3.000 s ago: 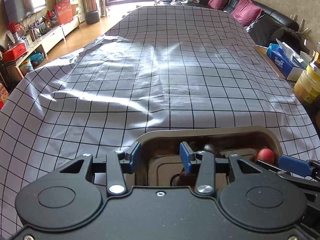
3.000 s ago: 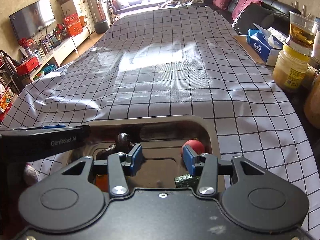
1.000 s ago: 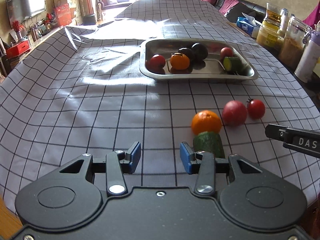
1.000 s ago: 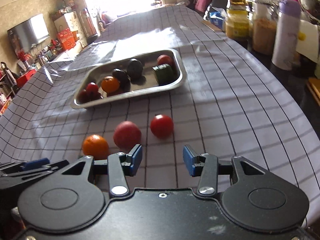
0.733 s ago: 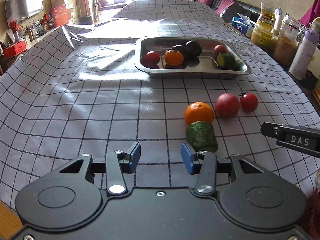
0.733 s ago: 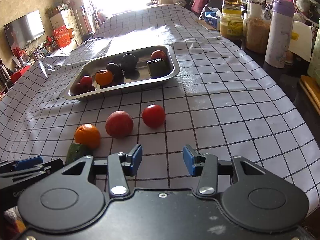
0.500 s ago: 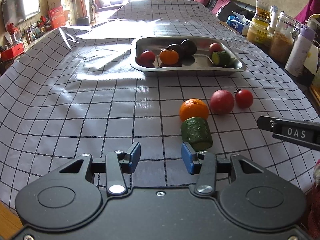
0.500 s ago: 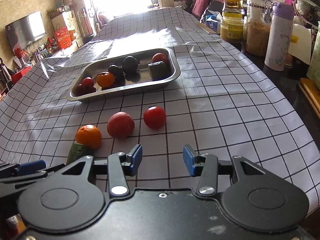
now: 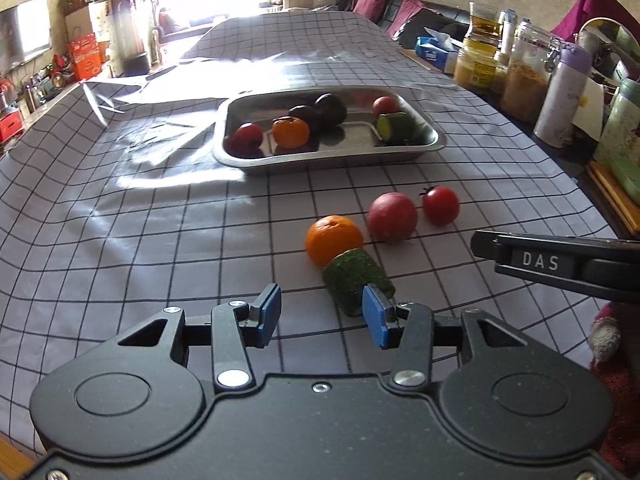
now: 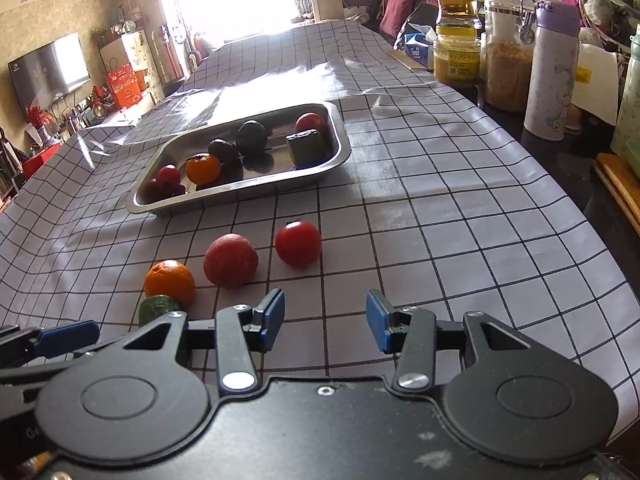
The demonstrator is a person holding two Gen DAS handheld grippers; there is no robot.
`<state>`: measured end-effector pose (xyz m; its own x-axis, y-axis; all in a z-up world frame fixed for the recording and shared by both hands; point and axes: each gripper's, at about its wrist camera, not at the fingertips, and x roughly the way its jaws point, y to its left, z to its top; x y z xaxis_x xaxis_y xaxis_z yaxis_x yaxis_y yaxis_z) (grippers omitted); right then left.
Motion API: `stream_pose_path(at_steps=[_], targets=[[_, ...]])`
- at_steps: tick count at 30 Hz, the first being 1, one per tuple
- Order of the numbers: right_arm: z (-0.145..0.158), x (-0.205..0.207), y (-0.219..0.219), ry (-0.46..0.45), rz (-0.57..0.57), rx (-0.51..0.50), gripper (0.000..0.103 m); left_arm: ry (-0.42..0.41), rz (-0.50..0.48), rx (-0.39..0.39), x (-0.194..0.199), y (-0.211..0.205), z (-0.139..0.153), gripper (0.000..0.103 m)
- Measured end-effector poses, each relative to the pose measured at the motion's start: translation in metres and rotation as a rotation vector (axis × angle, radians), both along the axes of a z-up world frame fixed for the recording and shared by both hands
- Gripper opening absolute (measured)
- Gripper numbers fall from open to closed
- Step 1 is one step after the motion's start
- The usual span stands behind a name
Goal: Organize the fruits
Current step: 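Position left tool around green cucumber chunk while right tool closes on red tomato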
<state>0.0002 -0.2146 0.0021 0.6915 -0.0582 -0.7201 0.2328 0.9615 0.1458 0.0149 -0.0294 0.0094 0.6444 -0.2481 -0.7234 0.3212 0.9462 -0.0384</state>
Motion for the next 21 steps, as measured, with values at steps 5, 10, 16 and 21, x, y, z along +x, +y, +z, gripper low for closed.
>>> stream_pose_path(at_steps=[5,10,16,21], targets=[[0.000,-0.001,-0.004,-0.008,-0.006,0.012,0.047,0.018,-0.024,-0.034,0.001,-0.004,0.001,0.054],[0.000,-0.002,-0.006,-0.013,0.003,0.022,0.047,0.010,-0.045,-0.009,0.000,-0.011,-0.002,0.054],[-0.001,-0.001,-0.007,-0.014,0.013,0.033,0.047,0.036,-0.033,0.001,0.009,-0.014,-0.011,0.060],[-0.003,0.000,-0.009,-0.010,0.011,0.040,0.047,0.054,-0.039,-0.014,0.017,-0.019,-0.016,0.061]])
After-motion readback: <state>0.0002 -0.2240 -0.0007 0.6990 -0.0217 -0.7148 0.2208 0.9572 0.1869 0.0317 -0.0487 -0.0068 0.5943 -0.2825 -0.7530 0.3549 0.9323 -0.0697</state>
